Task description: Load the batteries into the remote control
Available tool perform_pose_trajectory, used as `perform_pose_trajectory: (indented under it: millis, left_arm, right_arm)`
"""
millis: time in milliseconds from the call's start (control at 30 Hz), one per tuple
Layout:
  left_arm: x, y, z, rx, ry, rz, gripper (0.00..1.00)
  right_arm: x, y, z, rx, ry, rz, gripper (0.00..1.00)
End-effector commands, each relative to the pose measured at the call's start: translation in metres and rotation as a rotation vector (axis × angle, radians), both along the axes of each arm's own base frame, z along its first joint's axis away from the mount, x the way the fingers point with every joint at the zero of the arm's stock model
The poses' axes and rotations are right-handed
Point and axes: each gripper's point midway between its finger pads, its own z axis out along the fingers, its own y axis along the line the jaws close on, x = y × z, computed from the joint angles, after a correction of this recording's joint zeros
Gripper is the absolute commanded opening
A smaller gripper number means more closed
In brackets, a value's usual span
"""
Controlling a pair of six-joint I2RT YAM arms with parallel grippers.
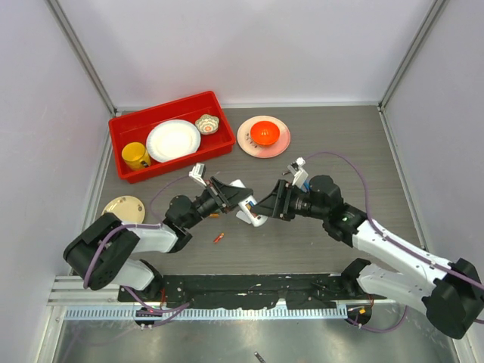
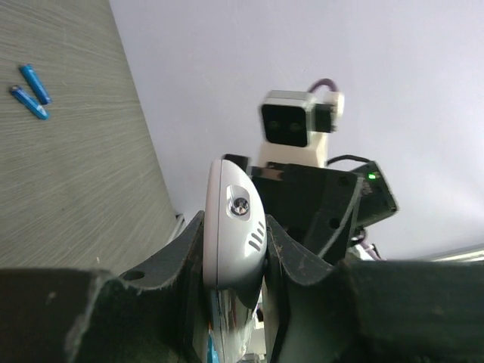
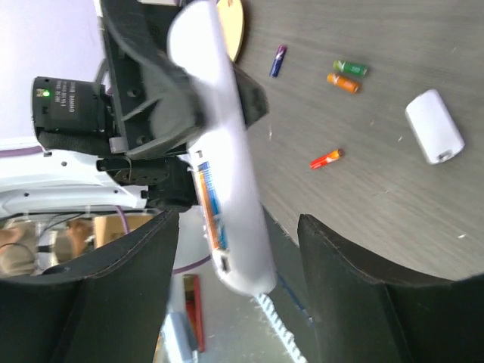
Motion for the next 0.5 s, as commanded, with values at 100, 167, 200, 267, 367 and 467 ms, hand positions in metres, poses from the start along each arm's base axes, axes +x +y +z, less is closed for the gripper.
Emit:
perform_pose_trajectory:
  millis: [100,167,200,267,367,467]
  left_arm:
    - [0.009,0.039,0.030,-0.073,-0.137,0.068,0.00]
    - [0.014,0.052,0.029,-0.064,-0.129,0.080,0.00]
    - [0.015,0.055,0.025,-0.055,-0.103,0.079,0.00]
    - [0.011,0.062,0.027,-0.042,-0.107,0.063,0.00]
    - [0.005,0.065,0.016,0.000,-0.070,0.041,0.00]
    - [-0.008,0.071,0.018,0.002,-0.077,0.038,0.00]
  right_arm:
    - [0.033,-0.045,0.061,-0.240,-0.339,-0.177,0.71]
    - [0.041,-0.057,0.047,-0.354,-0.353,-0.199,0.70]
    - [0.043,-0.059,0.038,-0.396,-0.347,-0.195,0.69]
    - [0.048,-0.060,0.005,-0.510,-0.319,-0.146,0.63]
    - [0.053,-0.056,-0.031,-0.613,-0.299,-0.074,0.57]
    - [0.059,-0.046,-0.056,-0.668,-0.294,-0.017,0.57]
